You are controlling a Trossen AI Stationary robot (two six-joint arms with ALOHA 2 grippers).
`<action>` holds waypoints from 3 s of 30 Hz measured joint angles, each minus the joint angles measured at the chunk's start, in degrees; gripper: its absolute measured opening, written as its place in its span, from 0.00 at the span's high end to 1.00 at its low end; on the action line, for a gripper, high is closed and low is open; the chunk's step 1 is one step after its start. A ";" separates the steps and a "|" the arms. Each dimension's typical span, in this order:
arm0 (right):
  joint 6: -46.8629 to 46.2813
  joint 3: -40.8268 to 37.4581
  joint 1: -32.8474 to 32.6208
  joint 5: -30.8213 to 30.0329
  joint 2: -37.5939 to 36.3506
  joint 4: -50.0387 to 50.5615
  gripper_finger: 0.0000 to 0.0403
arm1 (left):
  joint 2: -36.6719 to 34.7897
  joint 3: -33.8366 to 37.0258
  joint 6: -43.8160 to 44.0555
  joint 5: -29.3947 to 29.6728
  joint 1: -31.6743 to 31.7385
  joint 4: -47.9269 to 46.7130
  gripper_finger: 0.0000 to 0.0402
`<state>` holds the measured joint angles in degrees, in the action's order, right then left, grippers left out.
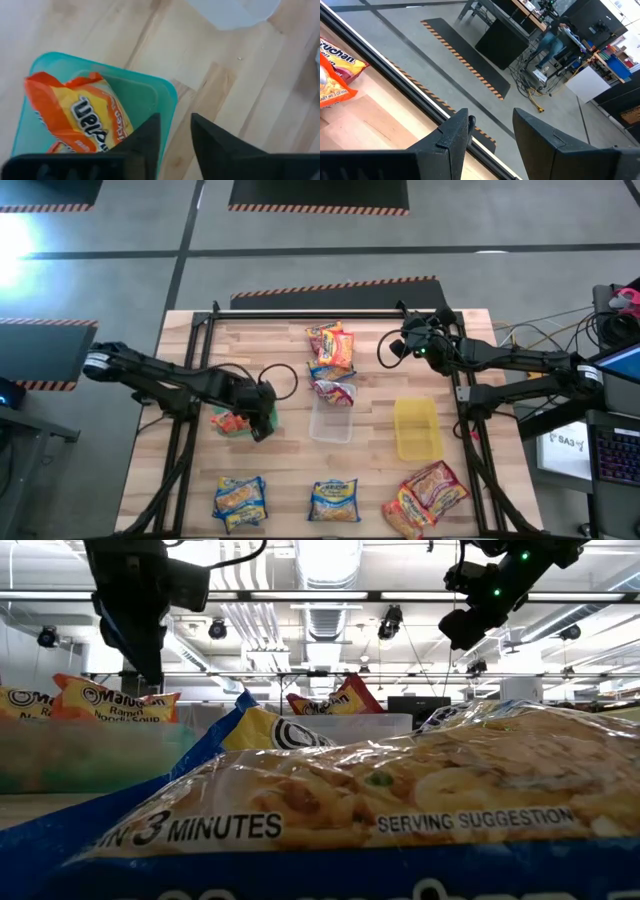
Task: Sort Maruchan noodles
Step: Adjust the green bin, then put the orange noodle pack into the green bin
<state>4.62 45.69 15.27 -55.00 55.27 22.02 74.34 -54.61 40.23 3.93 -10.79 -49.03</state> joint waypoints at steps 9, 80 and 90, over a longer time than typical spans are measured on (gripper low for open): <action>0.00 0.00 0.00 0.02 0.00 0.00 0.64 | 6.31 0.09 -1.99 1.33 -1.44 0.06 0.47; -0.04 0.00 0.00 0.02 0.00 0.00 0.64 | 12.56 1.92 -78.51 -1.40 -9.79 -18.21 0.93; -0.04 0.00 0.00 0.00 0.00 0.00 0.64 | 11.41 0.62 -72.91 2.89 -9.82 -23.26 0.75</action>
<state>4.58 45.69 15.27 -55.00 55.27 22.02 85.74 -53.99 -32.68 6.82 -20.60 -72.29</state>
